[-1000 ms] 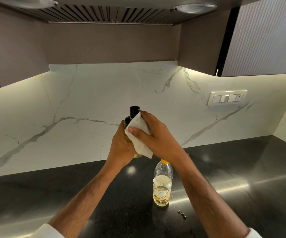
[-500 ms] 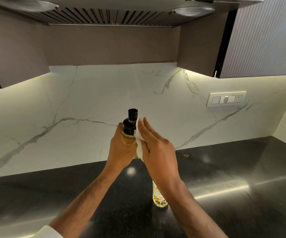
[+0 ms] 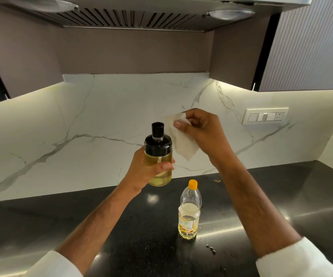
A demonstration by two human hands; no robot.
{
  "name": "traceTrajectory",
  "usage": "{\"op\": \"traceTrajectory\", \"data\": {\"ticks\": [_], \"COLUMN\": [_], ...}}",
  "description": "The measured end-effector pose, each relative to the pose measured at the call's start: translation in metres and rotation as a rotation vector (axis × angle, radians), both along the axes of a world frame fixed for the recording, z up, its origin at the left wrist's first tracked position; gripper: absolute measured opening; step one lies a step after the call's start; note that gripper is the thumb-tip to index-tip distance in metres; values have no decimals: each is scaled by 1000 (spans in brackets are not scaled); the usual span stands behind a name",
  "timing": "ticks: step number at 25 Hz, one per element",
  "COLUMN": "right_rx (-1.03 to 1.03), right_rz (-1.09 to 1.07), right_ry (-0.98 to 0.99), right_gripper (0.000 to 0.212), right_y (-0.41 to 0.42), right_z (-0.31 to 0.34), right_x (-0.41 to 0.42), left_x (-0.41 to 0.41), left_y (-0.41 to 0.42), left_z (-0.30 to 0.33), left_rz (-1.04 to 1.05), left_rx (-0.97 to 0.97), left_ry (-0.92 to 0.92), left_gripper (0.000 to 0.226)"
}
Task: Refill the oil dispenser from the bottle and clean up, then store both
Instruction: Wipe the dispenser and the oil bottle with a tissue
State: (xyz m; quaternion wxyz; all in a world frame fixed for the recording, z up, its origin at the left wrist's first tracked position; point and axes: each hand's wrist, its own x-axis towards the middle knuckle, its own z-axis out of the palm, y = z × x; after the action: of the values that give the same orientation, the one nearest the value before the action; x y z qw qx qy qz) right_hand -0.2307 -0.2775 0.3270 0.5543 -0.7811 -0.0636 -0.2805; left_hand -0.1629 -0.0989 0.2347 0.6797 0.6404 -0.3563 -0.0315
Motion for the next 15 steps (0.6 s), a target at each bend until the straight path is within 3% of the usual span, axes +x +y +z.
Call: {"op": "traceTrajectory", "data": {"ticks": [3, 6, 10, 15], "right_rx": [127, 45, -123, 57], "right_rz": [365, 694, 905, 1095], "right_ry": [52, 175, 384, 433], "right_gripper": [20, 27, 36, 47], "right_y": [16, 33, 43, 46], "right_z": [2, 7, 11, 2], "right_x": [14, 21, 25, 21], "left_x": [-6, -10, -11, -8], "left_y": [1, -1, -1, 0], "left_z": [7, 10, 9, 10], "left_rz": [-380, -609, -822, -942], "left_rx": [-97, -92, -88, -97], "left_ry": [58, 113, 153, 204], "left_gripper": [62, 62, 57, 55]}}
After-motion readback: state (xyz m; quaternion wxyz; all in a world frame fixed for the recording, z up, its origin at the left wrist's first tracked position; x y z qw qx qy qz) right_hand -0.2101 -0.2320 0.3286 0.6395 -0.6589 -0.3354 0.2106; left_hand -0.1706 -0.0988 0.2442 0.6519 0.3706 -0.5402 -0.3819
